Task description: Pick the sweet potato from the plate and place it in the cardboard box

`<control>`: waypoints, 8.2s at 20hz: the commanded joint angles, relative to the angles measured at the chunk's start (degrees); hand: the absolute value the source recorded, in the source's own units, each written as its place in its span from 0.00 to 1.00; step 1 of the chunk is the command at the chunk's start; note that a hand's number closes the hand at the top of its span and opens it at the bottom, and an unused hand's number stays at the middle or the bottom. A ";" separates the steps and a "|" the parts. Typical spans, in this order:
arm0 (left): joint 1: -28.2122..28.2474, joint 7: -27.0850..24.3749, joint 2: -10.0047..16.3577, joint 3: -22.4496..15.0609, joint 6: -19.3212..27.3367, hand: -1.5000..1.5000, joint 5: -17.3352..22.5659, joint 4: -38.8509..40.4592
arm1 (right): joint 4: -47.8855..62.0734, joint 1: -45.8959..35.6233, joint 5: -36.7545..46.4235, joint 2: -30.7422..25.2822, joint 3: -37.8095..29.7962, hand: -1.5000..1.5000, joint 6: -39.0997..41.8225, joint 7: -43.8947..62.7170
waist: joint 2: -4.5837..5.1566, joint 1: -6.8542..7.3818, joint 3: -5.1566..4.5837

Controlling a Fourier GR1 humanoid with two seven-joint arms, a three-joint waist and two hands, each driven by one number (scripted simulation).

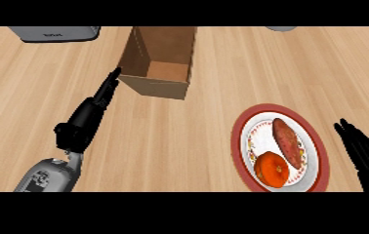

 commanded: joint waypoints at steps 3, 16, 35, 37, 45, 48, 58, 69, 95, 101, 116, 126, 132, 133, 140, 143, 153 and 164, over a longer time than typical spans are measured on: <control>0.04 -2.88 -1.43 -1.28 -3.34 0.50 -0.25 5.23 | -19.82 6.23 5.01 -6.03 0.18 0.00 11.94 16.62 | 0.48 0.75 -0.20; -2.54 0.91 -2.69 1.79 -6.24 0.50 -2.00 4.04 | -27.19 -6.48 -7.46 0.93 3.67 0.00 34.44 42.42 | 0.57 2.49 0.02; 0.76 3.28 -9.77 4.34 -8.85 0.50 -8.67 0.11 | 1.31 -17.71 5.30 14.41 3.20 0.00 33.21 28.81 | 0.52 2.53 0.07; -0.58 2.89 -9.67 6.13 -11.18 0.50 -7.86 0.81 | -6.22 -12.21 4.55 11.60 0.12 0.00 35.26 27.37 | 0.47 2.22 0.06; -2.80 1.96 -10.59 9.94 -13.35 0.50 -9.60 3.96 | 3.08 -15.22 8.52 15.58 -0.73 0.00 34.58 22.69 | 0.52 2.29 0.06; -0.27 0.47 -12.14 9.07 -13.63 0.50 -10.18 3.67 | 1.96 -15.63 8.11 15.84 -1.22 0.00 38.86 24.32 | 0.50 2.33 0.05; 0.15 0.41 -11.99 11.35 -16.11 0.50 -11.38 2.20 | 10.92 -13.00 15.71 20.38 1.23 0.00 31.97 19.16 | 0.50 2.34 0.06; 0.96 3.70 -13.22 11.63 -16.96 0.50 -11.93 -1.73 | 18.69 -17.22 21.87 22.80 1.76 0.00 30.61 19.75 | 0.51 2.59 0.07; -3.27 3.49 -16.75 8.81 -17.73 0.50 -14.26 3.39 | 19.66 -44.98 37.66 36.85 34.50 1.00 23.08 52.95 | 0.91 8.03 -0.05; -4.40 1.84 -16.76 9.16 -18.17 0.50 -14.21 5.42 | 18.68 -58.97 29.28 36.93 43.84 1.00 21.20 68.57 | 0.84 7.78 -0.08; -1.98 0.95 -16.51 10.07 -17.02 0.50 -14.77 5.87 | 14.20 -80.68 24.13 36.90 38.16 1.00 19.79 81.75 | -0.14 5.99 -0.19; -3.41 1.28 -16.29 10.51 -17.17 0.50 -14.67 4.84 | 26.19 -90.09 20.89 36.91 32.07 1.00 15.96 81.24 | 0.54 6.29 -0.17; -3.14 2.14 -16.39 10.30 -17.22 0.50 -14.77 3.92 | 33.71 -94.53 18.38 36.92 27.98 1.00 11.25 78.07 | 0.76 6.08 -0.12; -3.99 1.24 -15.44 12.43 -17.72 0.50 -13.60 6.09 | 33.07 -94.37 17.47 36.92 27.10 1.00 12.02 77.78 | 0.78 5.19 -0.11; -2.90 0.80 -14.36 12.50 -18.15 0.50 -14.22 5.25 | 43.20 -96.12 18.93 36.93 25.71 1.00 9.63 74.97 | 0.78 4.71 -0.07; -0.94 -0.30 -14.73 12.04 -17.88 0.50 -14.51 5.10 | 49.90 -98.00 18.87 36.93 21.41 1.00 8.74 69.83 | 0.91 4.53 -0.06; -1.58 0.67 -16.89 10.08 -16.61 0.50 -15.92 3.55 | 66.60 -93.44 13.93 36.94 23.35 1.00 -2.97 61.27 | 1.48 6.02 -0.04; -3.24 2.88 -17.41 9.66 -17.32 0.50 -15.53 2.14 | 70.82 -89.63 2.33 36.95 17.07 0.00 -19.92 51.23 | 1.58 6.82 0.03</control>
